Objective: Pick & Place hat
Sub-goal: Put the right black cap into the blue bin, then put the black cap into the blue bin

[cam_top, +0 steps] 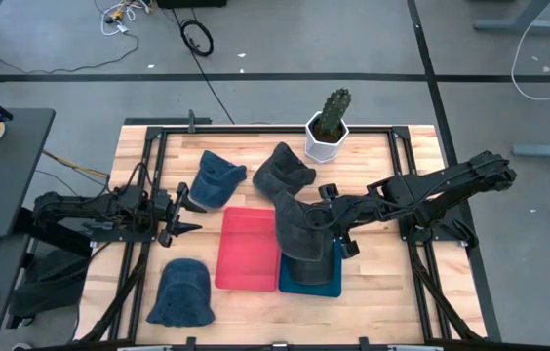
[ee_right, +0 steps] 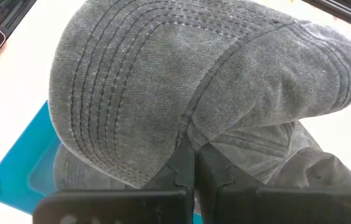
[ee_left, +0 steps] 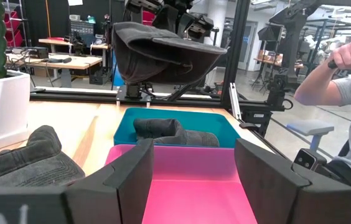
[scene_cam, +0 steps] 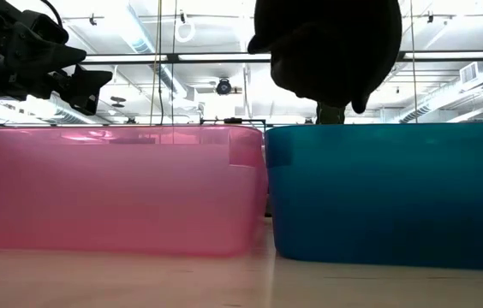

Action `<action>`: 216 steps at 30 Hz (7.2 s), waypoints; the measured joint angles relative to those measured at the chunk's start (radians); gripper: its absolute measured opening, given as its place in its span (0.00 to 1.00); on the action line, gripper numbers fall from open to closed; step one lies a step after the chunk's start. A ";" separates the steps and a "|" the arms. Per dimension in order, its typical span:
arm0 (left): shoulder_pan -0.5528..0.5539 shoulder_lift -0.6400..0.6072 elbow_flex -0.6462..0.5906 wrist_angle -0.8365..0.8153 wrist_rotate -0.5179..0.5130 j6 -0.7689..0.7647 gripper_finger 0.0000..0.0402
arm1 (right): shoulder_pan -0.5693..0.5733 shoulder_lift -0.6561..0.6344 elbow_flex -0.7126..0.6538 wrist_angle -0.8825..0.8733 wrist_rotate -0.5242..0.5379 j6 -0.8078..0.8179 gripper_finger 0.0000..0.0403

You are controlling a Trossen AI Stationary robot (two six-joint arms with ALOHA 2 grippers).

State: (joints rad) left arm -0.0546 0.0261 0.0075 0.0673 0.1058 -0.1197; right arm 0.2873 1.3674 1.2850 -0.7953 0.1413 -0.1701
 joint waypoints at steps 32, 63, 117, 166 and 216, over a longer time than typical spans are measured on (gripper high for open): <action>0.000 0.000 0.000 0.000 0.000 0.000 0.57 | 0.062 0.158 -0.001 -0.092 -0.037 0.102 0.00; 0.000 0.000 0.000 0.001 0.000 0.000 0.57 | 0.122 0.333 -0.102 -0.056 0.003 0.250 0.00; 0.000 0.000 0.000 0.000 0.000 0.000 0.57 | 0.087 0.280 0.105 -0.144 0.005 0.073 0.69; 0.000 0.000 0.000 0.000 0.000 0.000 0.57 | -0.203 0.276 0.232 0.186 0.468 0.174 0.69; 0.000 0.000 0.000 0.000 0.000 0.000 0.57 | -0.584 0.603 0.232 0.158 -0.054 0.363 0.69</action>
State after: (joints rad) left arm -0.0547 0.0257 0.0078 0.0672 0.1057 -0.1196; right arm -0.2962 1.9700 1.5173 -0.6370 0.0874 0.1934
